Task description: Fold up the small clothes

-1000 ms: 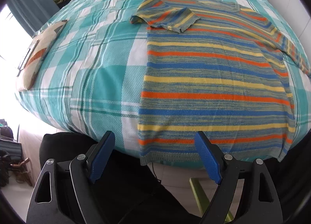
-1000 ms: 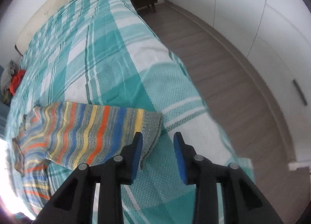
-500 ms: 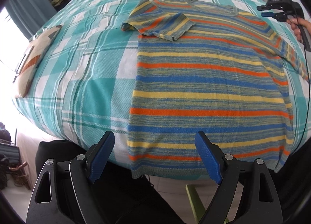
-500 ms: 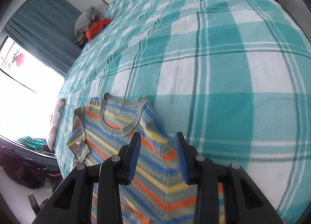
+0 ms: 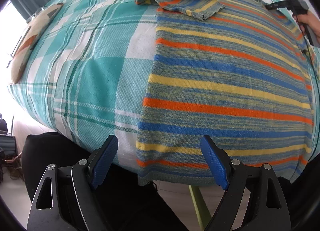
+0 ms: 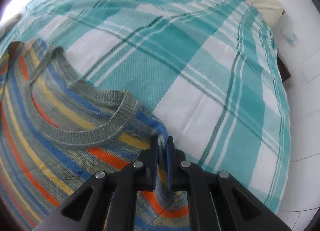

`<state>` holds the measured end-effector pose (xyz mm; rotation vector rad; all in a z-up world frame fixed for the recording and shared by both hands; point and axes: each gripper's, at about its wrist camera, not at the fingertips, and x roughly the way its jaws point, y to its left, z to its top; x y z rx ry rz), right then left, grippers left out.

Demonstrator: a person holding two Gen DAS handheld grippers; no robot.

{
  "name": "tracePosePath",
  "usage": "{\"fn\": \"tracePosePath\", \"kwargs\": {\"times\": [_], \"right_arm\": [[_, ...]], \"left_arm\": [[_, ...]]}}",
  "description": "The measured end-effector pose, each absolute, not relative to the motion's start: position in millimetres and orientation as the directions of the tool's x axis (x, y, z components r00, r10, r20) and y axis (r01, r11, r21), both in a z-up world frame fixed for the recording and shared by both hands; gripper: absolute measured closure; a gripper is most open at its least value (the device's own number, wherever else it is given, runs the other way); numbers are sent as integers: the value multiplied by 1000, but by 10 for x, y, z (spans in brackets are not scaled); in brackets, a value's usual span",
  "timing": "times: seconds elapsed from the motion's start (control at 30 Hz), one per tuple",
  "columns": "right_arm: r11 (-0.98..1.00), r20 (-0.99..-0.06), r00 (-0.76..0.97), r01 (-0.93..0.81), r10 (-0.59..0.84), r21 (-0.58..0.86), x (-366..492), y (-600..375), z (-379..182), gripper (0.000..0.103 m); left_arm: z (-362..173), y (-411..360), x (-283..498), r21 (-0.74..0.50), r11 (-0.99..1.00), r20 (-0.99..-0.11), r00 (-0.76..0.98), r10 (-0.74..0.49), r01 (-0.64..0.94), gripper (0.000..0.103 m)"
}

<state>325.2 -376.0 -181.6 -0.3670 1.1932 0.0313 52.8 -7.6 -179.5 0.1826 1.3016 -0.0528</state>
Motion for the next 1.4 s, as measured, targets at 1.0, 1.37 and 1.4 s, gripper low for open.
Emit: {"fn": "tracePosePath", "kwargs": {"times": [1.0,1.37,1.4], "right_arm": [[924,-922,385,338,38,179,1217,-6149,-1200,64],[449,-771,582,635,258,629,-610,-6548,-1651,40],[427,-753,599,627,272,652,-598,-6508,-1712,43]], "left_arm": [[-1714,-349,336,172,960,-941,325,93,223,17],[-1711,-570,352,135,953,-947,317,44,270,17],[-1705,-599,345,135,952,-947,318,42,275,17]]}}
